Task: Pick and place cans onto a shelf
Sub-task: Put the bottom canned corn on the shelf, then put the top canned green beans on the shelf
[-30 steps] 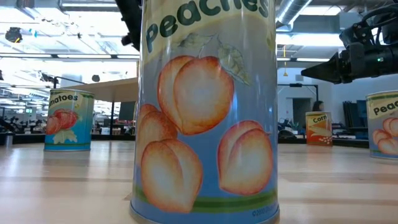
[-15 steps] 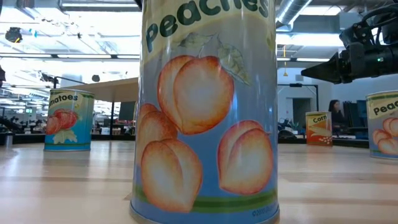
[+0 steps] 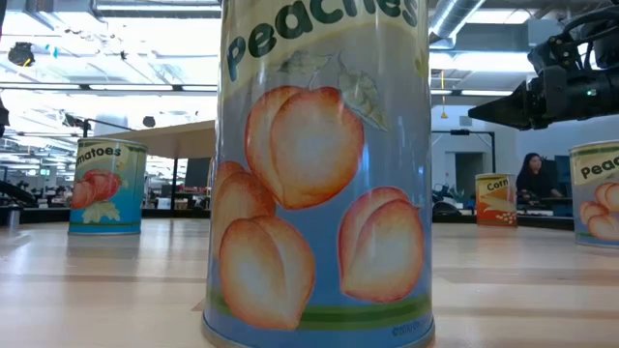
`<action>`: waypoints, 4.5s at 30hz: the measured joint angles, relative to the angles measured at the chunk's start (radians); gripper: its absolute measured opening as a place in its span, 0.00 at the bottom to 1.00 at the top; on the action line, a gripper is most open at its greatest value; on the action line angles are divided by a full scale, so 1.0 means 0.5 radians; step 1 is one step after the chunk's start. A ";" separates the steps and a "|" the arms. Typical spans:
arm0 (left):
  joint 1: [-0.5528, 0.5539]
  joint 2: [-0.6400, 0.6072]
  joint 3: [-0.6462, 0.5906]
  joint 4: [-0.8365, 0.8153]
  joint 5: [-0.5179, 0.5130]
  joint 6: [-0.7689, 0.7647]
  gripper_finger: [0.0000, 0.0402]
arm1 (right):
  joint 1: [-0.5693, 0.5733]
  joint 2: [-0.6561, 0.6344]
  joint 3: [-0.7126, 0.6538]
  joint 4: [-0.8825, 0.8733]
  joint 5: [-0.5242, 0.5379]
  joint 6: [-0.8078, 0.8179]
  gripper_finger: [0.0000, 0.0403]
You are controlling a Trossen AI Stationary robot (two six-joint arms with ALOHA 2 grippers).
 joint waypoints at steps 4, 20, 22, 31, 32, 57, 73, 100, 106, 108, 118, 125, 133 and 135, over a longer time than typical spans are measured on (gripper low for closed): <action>0.002 0.000 0.000 0.000 0.001 -0.033 0.00 | 0.000 0.000 0.000 0.000 0.000 0.000 0.07; -0.011 -0.008 -0.101 0.107 0.036 -0.072 0.00 | 0.000 0.000 0.000 0.000 0.000 0.000 0.07; -0.012 -0.008 -0.102 0.110 0.037 -0.072 0.00 | 0.000 0.000 0.000 0.000 0.000 0.000 0.07; 0.050 -0.012 -0.101 0.071 -0.066 -0.025 0.00 | 0.000 0.000 0.000 0.000 0.000 0.000 0.07; 0.065 -0.013 -0.101 0.065 -0.084 -0.030 0.00 | 0.000 0.000 0.000 0.000 0.000 0.000 0.07; 0.177 -0.137 -0.105 -0.261 -0.287 -0.280 0.00 | 0.000 0.000 0.000 0.000 0.000 0.000 0.07; 0.177 -0.143 -0.105 -0.272 -0.270 -0.301 0.04 | 0.000 0.000 0.000 0.000 0.000 0.000 0.07; -0.199 -0.594 -0.169 -0.275 -0.316 0.113 0.06 | 0.000 0.000 0.000 0.000 0.001 0.000 0.07; -0.598 -1.026 -0.895 0.435 -0.334 0.105 0.01 | 0.000 -0.001 0.000 0.000 0.000 0.000 0.07; -0.721 -1.165 -1.168 0.764 -0.350 0.103 0.01 | 0.000 0.000 0.000 0.000 0.001 0.000 0.07; -0.998 -1.598 -2.070 1.917 -0.412 0.142 0.01 | 0.000 -0.001 0.000 0.001 0.000 -0.001 0.07; -0.999 -1.763 -2.235 1.926 -0.414 0.162 0.01 | 0.000 -0.001 0.000 0.006 0.001 0.001 0.07; -0.923 -1.932 -2.365 1.902 -0.518 0.132 0.01 | 0.000 -0.002 0.001 0.203 0.005 0.438 0.07; -0.890 -1.979 -2.404 1.931 -0.516 0.154 0.01 | 0.002 0.001 0.001 0.308 0.003 0.555 0.07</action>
